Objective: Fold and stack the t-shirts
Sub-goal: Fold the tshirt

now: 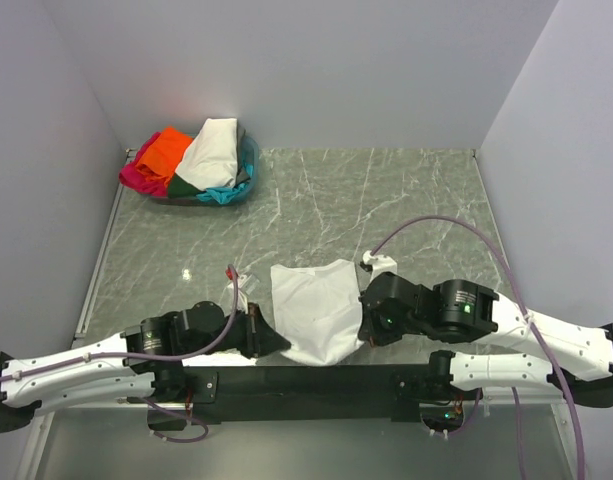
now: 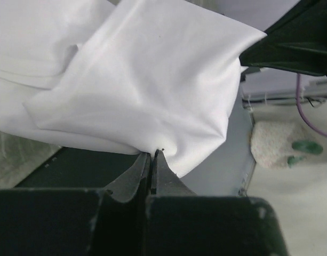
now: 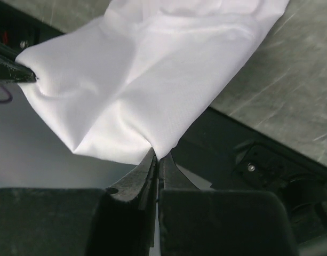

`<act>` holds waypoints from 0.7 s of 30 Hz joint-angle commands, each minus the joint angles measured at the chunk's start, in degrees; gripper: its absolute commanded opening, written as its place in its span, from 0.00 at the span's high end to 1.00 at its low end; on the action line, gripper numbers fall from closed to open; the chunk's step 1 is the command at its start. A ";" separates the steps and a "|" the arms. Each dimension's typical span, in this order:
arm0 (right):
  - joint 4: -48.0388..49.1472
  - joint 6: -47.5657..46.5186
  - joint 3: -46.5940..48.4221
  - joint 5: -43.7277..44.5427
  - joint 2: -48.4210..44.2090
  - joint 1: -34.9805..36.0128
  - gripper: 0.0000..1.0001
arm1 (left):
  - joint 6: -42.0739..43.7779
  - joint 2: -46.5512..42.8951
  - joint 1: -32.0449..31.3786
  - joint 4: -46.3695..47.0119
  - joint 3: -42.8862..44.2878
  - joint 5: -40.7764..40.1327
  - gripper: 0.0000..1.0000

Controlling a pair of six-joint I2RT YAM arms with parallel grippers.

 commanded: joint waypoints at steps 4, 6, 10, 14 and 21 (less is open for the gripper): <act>3.34 -8.11 2.30 6.92 4.92 -8.20 1.00 | 2.50 4.54 1.93 1.53 3.42 -11.94 1.00; 6.24 -11.01 1.42 6.48 5.97 -12.58 1.00 | 4.00 5.95 4.12 3.18 3.25 -12.12 0.99; 10.29 -14.97 1.24 6.04 7.82 -17.25 1.00 | 7.25 8.76 13.07 8.89 1.76 -6.43 0.99; 14.50 -18.48 2.29 4.63 10.98 -20.60 1.00 | 10.85 13.07 17.40 11.01 2.89 -3.51 0.99; 18.11 -23.94 4.58 3.40 19.06 -26.05 1.00 | 14.19 17.20 23.64 13.30 3.60 -0.52 0.99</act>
